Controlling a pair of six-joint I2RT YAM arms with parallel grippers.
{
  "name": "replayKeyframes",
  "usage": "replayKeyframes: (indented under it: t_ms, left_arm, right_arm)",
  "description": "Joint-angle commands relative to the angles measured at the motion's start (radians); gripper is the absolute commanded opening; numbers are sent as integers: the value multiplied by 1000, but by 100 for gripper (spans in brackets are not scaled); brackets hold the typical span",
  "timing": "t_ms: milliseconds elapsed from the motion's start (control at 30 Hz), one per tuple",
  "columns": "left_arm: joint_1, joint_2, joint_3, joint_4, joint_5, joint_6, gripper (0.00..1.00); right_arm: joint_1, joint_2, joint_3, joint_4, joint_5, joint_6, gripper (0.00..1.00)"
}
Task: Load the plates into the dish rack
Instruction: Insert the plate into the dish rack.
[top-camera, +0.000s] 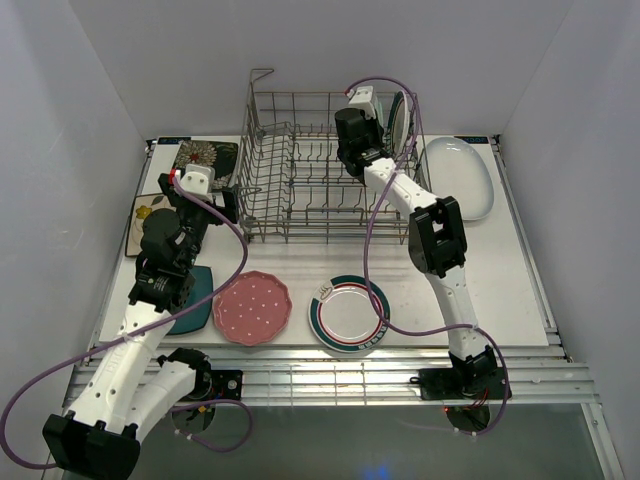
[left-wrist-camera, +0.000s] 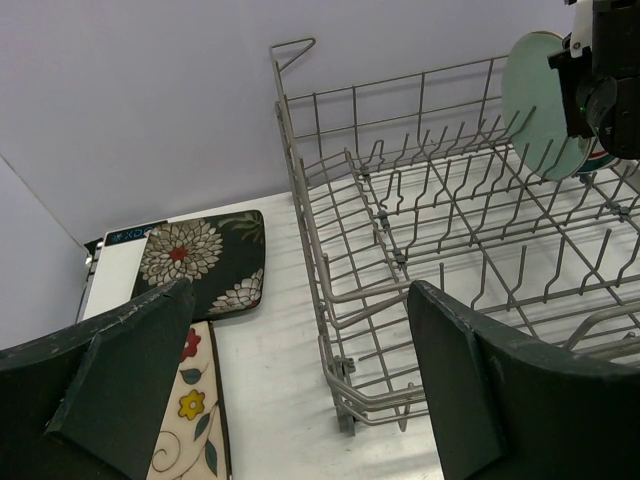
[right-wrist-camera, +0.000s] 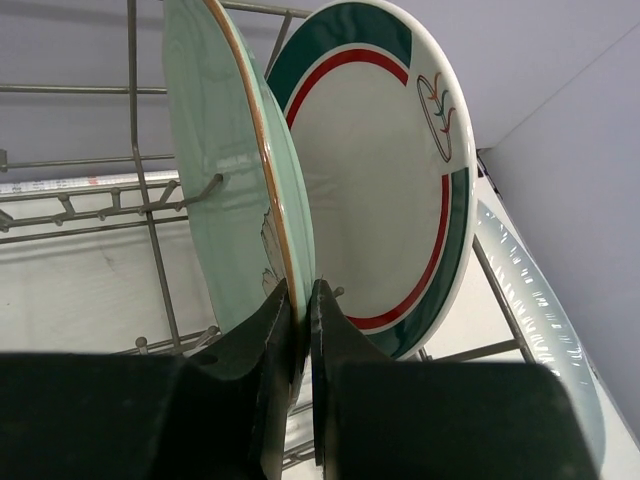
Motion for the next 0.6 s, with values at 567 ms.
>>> replayKeyframes:
  t_ms: [567]
  left_arm:
    - [-4,11,4,-12,5,-8,98]
  right_arm:
    - [-30,-137,-114,-115,-137,254,25]
